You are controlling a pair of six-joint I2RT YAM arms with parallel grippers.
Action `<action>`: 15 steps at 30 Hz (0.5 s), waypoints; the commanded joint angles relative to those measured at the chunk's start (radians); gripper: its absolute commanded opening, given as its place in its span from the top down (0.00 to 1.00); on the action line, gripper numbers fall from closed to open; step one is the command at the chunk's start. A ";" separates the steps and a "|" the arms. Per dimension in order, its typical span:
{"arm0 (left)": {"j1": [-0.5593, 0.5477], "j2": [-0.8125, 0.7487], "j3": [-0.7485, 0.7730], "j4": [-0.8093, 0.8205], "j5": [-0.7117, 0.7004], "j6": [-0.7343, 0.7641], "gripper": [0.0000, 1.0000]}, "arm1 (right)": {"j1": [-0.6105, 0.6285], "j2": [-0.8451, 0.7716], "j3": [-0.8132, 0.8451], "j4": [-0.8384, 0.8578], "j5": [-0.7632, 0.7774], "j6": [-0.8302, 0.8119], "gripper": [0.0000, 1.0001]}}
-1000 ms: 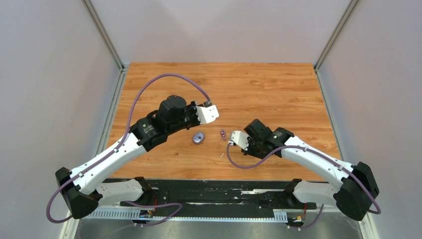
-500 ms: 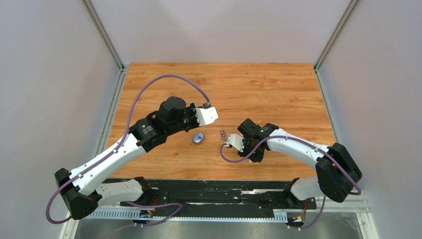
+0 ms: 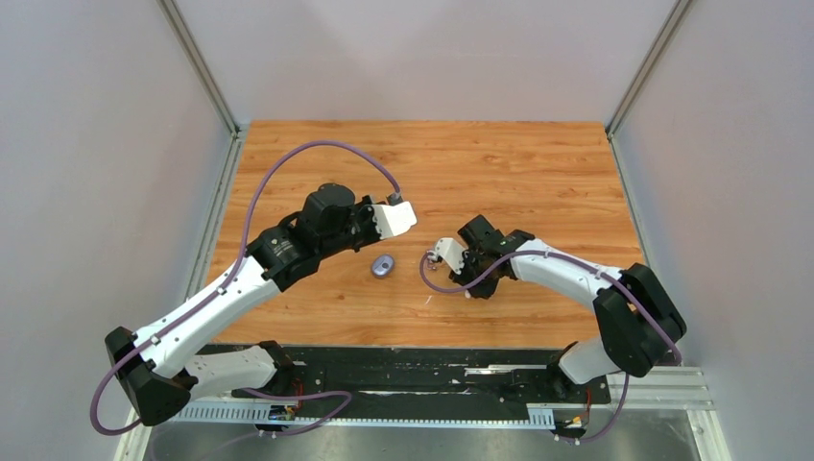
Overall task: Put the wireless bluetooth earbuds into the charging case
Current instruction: Place the earbud at the center of the board.
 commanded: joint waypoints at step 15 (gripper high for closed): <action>0.004 -0.054 -0.029 0.128 -0.028 0.165 1.00 | -0.022 -0.041 -0.081 0.093 -0.015 0.022 0.94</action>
